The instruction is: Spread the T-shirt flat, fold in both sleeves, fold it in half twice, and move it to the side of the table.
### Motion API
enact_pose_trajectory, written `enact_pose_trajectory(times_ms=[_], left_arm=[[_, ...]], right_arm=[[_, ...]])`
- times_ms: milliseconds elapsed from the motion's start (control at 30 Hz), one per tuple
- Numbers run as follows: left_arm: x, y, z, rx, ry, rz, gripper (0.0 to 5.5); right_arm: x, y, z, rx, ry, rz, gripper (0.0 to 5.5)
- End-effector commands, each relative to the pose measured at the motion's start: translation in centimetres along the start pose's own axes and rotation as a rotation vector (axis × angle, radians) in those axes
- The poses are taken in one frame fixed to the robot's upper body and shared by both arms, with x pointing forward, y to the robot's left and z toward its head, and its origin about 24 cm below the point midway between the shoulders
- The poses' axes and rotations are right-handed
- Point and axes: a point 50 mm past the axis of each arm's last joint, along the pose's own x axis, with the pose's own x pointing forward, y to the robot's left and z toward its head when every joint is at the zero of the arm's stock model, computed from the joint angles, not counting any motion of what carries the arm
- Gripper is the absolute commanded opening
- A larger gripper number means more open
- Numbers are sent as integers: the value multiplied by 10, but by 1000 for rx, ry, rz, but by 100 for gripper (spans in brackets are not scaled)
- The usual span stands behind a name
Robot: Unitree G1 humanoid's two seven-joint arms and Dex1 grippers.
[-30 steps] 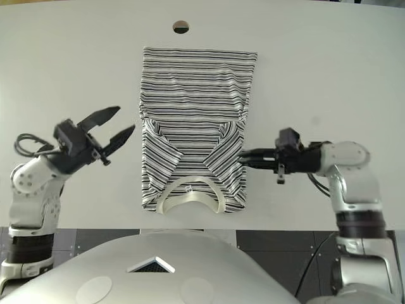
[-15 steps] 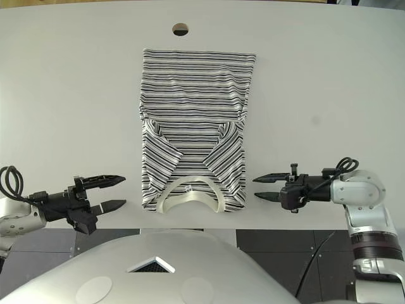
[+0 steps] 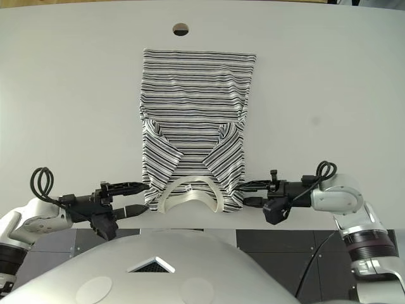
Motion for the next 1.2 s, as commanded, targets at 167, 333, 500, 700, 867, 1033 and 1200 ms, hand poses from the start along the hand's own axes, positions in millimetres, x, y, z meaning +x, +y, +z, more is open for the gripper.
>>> enact_pose_trajectory(times_ms=[167,333,500,700,867,1033,1200], left_arm=[[6,-42,-7,-95,82,-259,323],[7,-42,-8,-96,86,-262,234],[8,-42,-10,-110,100,-258,158],[10,-42,-11,-117,89,-266,104],[11,-41,-8,-138,71,-265,77],[13,-23,8,-360,-8,-169,36],[-2,13,25,-754,-70,-257,11]], right_arm=[[11,25,-4,91,39,198,121],[11,23,-4,98,42,192,23],[11,22,-4,106,40,186,10],[10,19,-5,109,41,179,10],[11,16,-4,138,19,156,10],[7,1,9,359,-109,65,10],[-15,-30,25,600,-279,46,10]])
